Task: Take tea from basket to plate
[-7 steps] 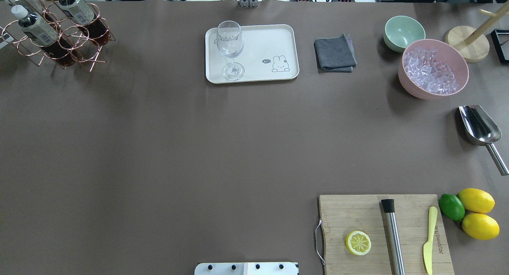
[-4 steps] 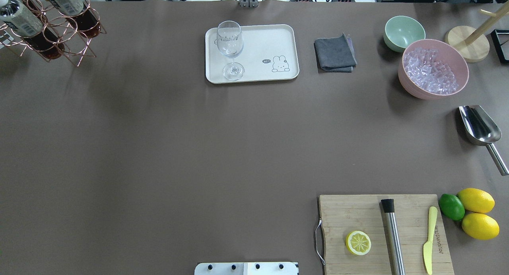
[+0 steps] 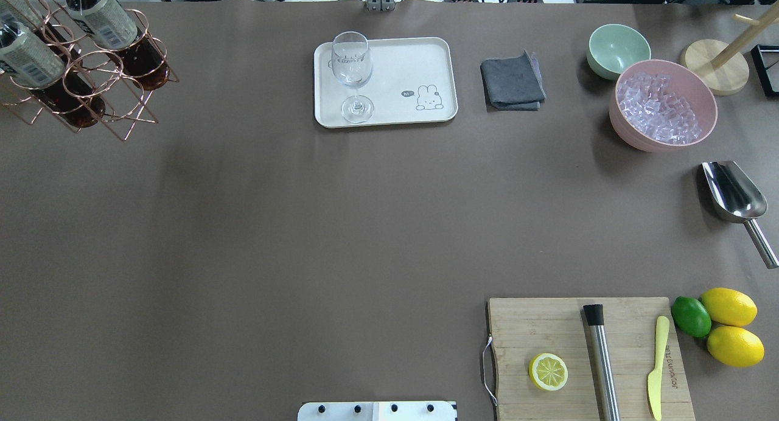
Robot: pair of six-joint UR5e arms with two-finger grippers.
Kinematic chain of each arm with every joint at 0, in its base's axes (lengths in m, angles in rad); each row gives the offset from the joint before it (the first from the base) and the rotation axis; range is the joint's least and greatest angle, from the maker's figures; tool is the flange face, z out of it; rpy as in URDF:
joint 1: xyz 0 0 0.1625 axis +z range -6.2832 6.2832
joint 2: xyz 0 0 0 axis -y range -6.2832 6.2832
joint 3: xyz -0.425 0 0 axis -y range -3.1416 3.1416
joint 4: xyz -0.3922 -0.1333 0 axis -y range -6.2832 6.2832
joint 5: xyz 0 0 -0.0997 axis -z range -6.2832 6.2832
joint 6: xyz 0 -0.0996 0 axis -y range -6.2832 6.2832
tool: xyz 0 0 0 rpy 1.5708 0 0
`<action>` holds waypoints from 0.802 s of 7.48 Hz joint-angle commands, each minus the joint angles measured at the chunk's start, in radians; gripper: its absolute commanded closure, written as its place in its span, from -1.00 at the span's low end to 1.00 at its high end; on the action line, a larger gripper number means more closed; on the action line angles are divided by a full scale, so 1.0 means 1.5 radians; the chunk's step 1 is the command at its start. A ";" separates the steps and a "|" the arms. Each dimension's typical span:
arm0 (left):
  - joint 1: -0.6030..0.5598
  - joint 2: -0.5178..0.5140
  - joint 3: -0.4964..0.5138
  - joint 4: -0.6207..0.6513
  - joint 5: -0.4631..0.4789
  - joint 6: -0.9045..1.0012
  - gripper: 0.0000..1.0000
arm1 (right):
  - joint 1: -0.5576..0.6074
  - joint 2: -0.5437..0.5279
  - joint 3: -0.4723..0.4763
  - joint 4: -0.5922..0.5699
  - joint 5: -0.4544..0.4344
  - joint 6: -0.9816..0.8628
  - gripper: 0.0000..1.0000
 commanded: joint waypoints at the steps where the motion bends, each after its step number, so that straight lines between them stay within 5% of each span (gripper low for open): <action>1: 0.014 0.025 -0.104 0.010 -0.057 -0.155 1.00 | 0.000 0.000 0.002 0.000 0.000 0.000 -0.99; 6: 0.163 0.026 -0.230 -0.028 -0.059 -0.370 1.00 | 0.000 0.000 0.002 0.000 0.005 0.000 -0.99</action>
